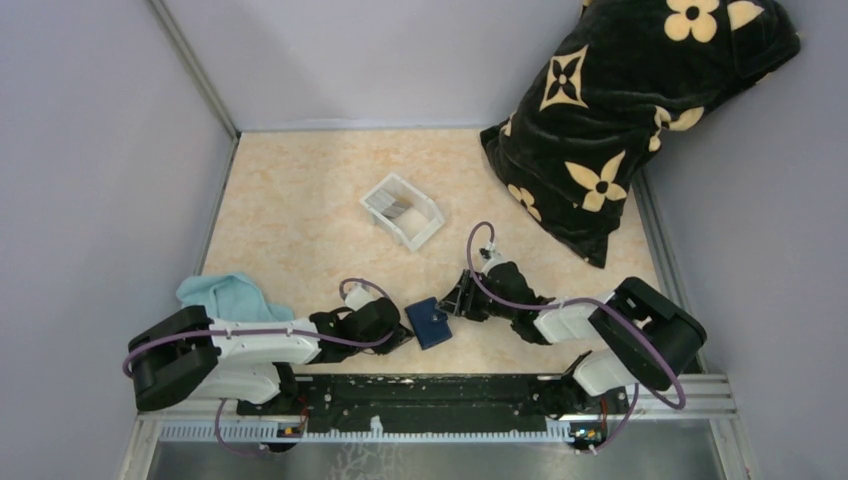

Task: Put the credit cards into the card holder
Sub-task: Close the card holder at the center of the board.

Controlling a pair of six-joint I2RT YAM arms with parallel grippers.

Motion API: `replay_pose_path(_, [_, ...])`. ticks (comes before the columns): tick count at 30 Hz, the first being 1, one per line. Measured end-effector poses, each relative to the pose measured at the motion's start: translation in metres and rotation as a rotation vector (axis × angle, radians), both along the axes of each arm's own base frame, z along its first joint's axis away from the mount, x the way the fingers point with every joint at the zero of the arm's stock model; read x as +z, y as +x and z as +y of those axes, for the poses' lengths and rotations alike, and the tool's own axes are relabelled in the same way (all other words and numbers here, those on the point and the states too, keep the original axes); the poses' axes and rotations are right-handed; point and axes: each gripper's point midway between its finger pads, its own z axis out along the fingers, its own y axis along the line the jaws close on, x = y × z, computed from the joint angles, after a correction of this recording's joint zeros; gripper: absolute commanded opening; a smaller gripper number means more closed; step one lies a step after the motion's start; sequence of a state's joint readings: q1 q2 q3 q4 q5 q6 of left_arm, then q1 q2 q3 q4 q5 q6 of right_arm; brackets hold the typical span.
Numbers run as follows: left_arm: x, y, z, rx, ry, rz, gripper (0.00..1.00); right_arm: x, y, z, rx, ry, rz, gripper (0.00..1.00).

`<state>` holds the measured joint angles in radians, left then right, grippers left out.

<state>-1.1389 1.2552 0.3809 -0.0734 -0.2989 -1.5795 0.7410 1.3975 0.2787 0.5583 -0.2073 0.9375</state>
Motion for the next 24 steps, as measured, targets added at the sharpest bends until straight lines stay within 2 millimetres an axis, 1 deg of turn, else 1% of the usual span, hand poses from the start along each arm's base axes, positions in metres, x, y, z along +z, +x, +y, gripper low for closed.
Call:
replay_pose_path(7, [0.0, 0.001, -0.001, 0.002, 0.0, -0.004, 0.19, -0.001, 0.003, 0.007, 0.02, 0.029, -0.012, 0.45])
replay_pose_path(16, [0.0, 0.003, -0.005, 0.001, -0.007, -0.007, 0.19, -0.003, -0.01, 0.009, 0.037, 0.062, -0.021, 0.44])
replay_pose_path(24, [0.0, 0.003, -0.005, 0.001, -0.008, -0.008, 0.19, -0.003, -0.011, 0.011, 0.03, 0.076, -0.03, 0.42])
